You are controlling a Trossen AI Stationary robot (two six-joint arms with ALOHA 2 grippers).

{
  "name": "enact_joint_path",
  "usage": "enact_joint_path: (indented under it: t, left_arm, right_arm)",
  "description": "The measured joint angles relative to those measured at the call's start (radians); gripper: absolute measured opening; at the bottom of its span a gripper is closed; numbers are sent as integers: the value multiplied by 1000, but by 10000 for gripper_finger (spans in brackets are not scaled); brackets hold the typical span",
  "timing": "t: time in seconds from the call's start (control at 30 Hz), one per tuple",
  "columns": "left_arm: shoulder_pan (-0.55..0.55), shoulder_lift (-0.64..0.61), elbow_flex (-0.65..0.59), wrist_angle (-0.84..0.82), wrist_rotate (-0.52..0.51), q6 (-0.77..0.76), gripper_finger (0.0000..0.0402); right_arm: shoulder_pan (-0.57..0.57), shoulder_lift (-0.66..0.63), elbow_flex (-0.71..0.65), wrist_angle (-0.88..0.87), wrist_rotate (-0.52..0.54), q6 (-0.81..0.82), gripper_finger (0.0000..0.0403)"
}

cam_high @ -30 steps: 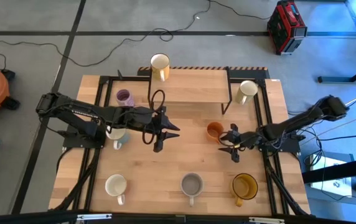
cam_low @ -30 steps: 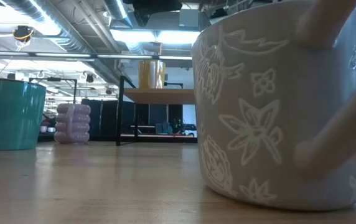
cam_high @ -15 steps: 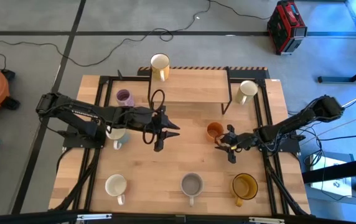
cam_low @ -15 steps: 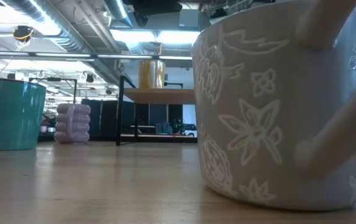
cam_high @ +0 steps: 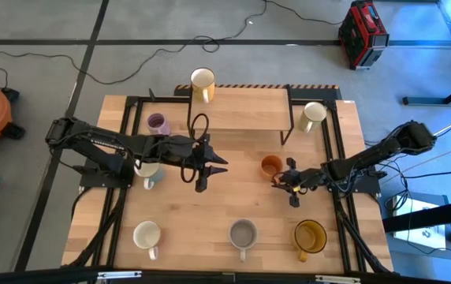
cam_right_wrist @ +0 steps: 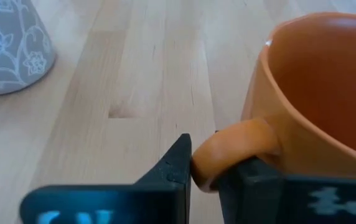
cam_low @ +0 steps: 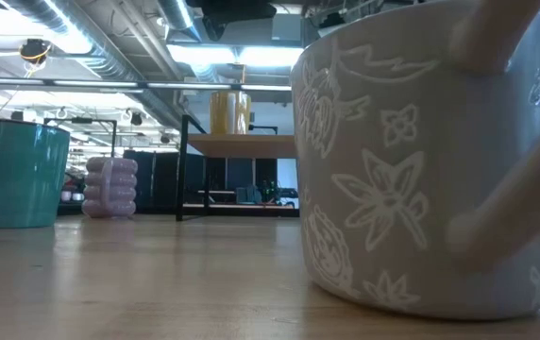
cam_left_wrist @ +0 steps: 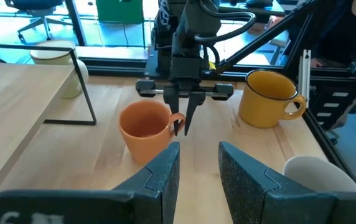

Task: Place coffee mugs
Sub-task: Put the orange mug on the shelf

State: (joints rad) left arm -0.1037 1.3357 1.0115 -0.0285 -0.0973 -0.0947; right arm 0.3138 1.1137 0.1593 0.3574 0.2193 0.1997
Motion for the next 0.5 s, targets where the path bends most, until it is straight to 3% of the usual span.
enact_joint_path:
  t: [0.5]
  left_arm:
    - [2, -42, 2, 34, -45, -7, 105]
  right_arm:
    - [0, 2, 236, -130, -54, -94, 8]
